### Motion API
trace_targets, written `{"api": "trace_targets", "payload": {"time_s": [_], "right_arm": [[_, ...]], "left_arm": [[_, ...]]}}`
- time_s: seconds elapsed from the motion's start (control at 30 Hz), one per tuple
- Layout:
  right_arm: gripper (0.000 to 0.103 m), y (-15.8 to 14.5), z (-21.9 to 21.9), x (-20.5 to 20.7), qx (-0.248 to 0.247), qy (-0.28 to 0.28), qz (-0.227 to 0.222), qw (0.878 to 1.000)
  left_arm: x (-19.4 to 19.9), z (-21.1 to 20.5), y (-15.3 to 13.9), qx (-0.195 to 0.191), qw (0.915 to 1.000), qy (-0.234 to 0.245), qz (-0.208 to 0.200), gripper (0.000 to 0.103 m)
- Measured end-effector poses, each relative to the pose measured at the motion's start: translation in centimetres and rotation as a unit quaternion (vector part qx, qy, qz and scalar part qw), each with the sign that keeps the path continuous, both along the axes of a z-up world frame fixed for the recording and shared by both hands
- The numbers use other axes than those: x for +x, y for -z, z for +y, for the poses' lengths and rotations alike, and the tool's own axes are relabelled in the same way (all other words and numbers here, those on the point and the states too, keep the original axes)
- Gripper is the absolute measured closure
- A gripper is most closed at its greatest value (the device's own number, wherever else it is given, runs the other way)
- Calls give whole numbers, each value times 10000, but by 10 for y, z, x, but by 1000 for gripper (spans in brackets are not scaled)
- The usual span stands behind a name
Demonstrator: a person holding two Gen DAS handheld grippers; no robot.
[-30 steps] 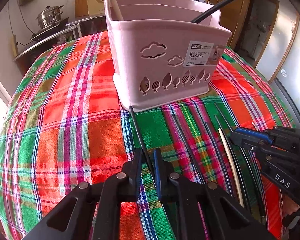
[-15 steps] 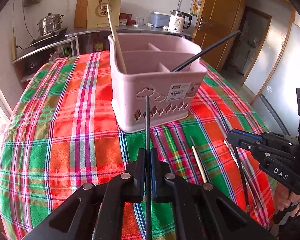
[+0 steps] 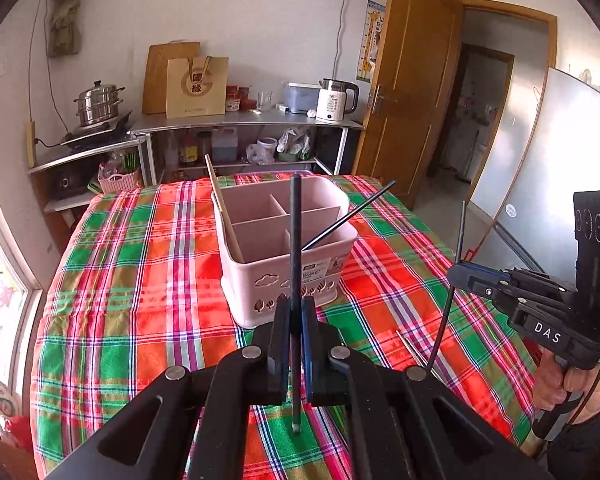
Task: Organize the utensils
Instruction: 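Lift both black chopsticks and carry them over the pink basket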
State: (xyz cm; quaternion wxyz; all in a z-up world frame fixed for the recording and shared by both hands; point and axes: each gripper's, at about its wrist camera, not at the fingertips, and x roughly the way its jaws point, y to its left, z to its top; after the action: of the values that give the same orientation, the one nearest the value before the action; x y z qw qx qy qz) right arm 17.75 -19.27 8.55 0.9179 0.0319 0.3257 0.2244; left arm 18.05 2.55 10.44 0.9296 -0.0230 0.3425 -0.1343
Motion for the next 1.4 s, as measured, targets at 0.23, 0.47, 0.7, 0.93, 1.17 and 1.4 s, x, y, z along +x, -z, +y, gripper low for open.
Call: {"api": "trace_targets", "payload": {"time_s": [0.23,0.47,0.7,0.93,1.17,1.4], "right_arm": [[98,-12,-6,-10,51,-7,-179,9998],[98,-18,-9,-9,71,-26,-236,9997],[98,-33,0,-7,118,-182,-356,9991],[98,-60,22,7,220,-392,-608,9971],[98,-86,42,33,395,-486,-802,9948],[98,-100,49,62,579,-357,-926,9934]], "left_arm": [[-6,-1,-7,0,10000,4,-39,98],[-7,0,-11,24,10000,-5,-54,98],[3,5,-28,-31,10000,-16,-82,98],[22,13,-65,-110,9996,-35,-275,98],[50,21,-101,-185,9983,-153,-526,98],[82,28,-113,-198,9976,-250,-611,98]]}}
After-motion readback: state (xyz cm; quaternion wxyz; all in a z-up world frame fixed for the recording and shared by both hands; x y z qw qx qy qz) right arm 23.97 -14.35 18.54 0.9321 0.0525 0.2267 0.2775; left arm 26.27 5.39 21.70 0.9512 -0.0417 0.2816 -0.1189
